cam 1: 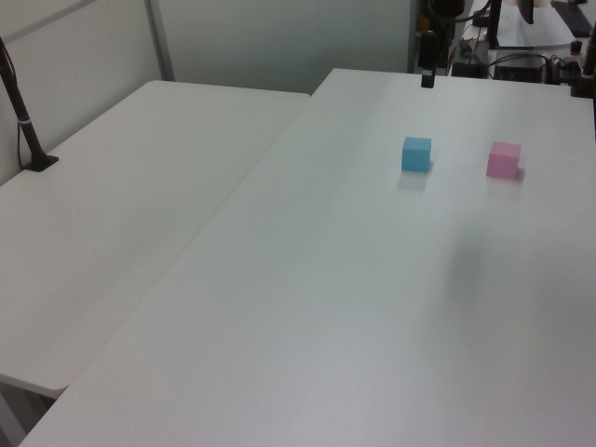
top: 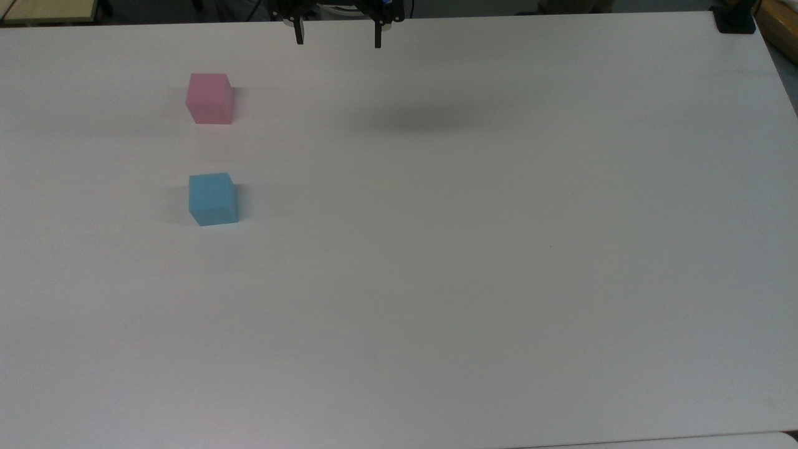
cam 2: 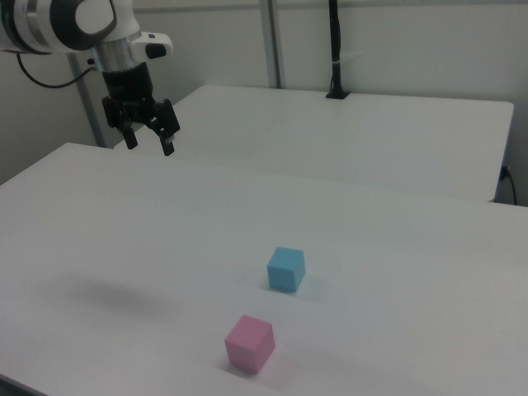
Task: Put blue cube on pink cube
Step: 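Move the open gripper toward the light-blue cube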
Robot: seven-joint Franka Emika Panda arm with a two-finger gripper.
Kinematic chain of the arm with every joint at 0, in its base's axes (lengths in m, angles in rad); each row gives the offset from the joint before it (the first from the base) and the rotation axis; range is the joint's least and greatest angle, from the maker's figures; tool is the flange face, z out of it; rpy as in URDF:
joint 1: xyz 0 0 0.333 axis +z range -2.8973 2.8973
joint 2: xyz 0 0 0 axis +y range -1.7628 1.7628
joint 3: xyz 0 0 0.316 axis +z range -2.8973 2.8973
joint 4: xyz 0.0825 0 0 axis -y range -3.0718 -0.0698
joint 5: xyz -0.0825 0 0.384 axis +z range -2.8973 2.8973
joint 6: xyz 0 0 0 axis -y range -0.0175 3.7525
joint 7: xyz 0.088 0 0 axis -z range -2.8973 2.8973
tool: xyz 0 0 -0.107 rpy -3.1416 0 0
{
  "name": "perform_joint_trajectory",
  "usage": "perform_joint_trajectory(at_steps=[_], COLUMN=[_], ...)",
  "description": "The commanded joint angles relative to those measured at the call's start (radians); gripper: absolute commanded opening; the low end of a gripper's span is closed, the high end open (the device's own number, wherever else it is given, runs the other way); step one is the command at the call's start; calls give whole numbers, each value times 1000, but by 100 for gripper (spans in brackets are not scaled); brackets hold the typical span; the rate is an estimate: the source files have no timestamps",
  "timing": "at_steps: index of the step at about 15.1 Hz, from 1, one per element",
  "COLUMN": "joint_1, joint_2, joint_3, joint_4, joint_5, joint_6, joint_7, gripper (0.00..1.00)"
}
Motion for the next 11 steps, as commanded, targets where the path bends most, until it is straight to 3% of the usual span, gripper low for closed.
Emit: perform_joint_trajectory(at_steps=[1,11], joint_1=[-12,-14], joint_2=[2,3], joint_3=[-6,-6], joint_4=[13,13], joint_5=[28,43], joint_6=[-1,-1], joint_7=[3,-1], gripper=[100,100])
